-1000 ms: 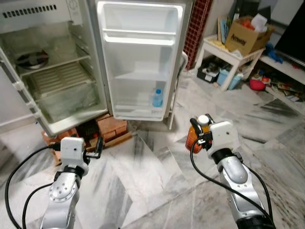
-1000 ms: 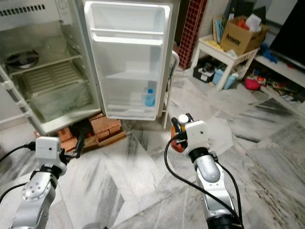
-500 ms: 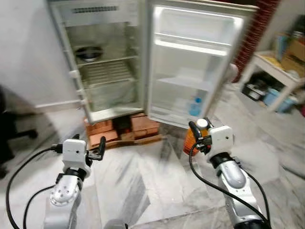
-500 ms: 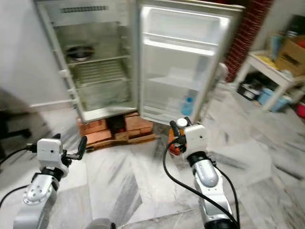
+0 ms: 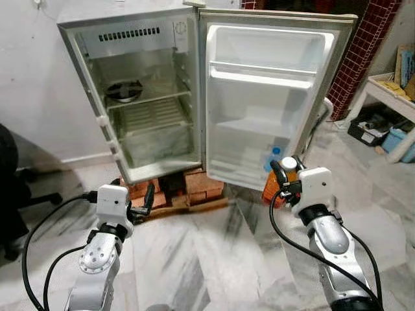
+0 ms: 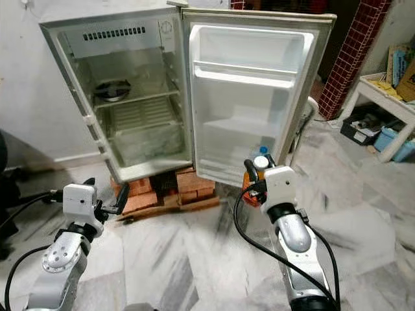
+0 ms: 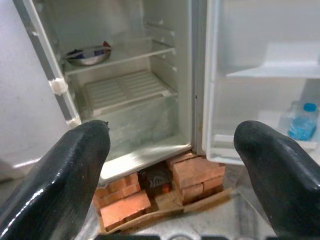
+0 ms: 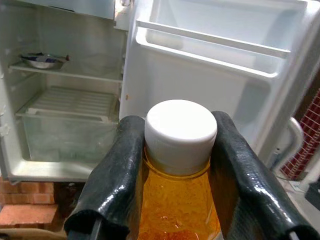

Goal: Restocking fridge

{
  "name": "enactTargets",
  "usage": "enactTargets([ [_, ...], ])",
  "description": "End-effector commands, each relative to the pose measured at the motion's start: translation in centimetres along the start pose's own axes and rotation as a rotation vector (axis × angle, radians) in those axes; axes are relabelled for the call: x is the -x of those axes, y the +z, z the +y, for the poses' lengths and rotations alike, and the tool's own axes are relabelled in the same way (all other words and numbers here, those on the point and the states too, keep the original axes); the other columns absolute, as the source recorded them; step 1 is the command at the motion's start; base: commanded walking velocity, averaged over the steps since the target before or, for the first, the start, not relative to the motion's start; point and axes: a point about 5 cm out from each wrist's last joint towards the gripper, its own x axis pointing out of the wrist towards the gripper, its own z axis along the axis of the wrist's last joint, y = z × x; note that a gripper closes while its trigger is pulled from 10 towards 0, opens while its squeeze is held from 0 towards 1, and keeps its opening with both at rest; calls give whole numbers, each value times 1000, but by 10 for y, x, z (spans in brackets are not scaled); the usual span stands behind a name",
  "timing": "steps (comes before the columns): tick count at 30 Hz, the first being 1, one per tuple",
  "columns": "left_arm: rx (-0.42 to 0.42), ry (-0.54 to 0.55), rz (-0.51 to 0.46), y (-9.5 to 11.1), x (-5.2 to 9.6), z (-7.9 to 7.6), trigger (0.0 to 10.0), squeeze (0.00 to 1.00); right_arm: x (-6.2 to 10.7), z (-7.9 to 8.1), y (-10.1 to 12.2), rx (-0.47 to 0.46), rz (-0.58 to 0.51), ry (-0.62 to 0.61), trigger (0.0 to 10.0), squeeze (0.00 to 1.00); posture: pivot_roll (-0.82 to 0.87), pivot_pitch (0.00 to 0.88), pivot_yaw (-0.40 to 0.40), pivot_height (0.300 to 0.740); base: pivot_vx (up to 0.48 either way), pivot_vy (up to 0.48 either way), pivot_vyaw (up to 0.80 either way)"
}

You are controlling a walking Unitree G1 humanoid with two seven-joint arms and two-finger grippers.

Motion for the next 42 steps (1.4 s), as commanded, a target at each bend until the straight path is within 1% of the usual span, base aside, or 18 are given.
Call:
enactTargets([
  [1, -12, 15, 27, -4, 1, 5, 10000, 0, -7, 6, 10, -9, -49, 18, 10000, 0, 9, 0, -28, 740, 315, 0, 0],
  [8, -10, 7, 36, -5, 4, 3, 10000, 0, -5, 11, 10, -6, -50, 52, 10000, 0, 10, 0, -27, 740, 320, 0, 0],
  [15, -5, 12, 42, -6, 4, 3, 10000, 0, -5, 9, 9, -18, -44, 42, 10000, 0, 6, 0, -28, 740, 320, 0, 0],
  [20, -4, 13, 48, -8, 4, 3, 10000, 0, -3, 13, 8, -5, -39, 77, 10000, 0, 3, 0, -29, 740, 427, 0, 0],
  [23, -2, 14, 48, -8, 2, 3, 10000, 0, -4, 14, 8, -6, -42, 77, 10000, 0, 0, 0, -29, 740, 425, 0, 448],
  [25, -1, 15, 48, -8, 2, 3, 10000, 0, -5, 14, 8, -6, -43, 76, 10000, 0, 0, 0, -29, 740, 424, 0, 484],
  [32, 5, 13, 50, -9, 2, 1, 10000, 0, -5, 10, 8, -6, -37, 66, 10000, 0, -5, 0, -28, 740, 425, 0, 0],
  [37, 5, 9, 52, -9, 1, 0, 10000, 0, -4, 11, 7, -5, -34, 84, 10000, 0, -6, 0, -26, 740, 410, 0, 0],
  [42, -1, 0, 57, -9, 0, -1, 10000, 0, -4, 20, 6, -32, -24, 141, 10000, 0, -5, 0, -24, 740, 340, 0, 0],
])
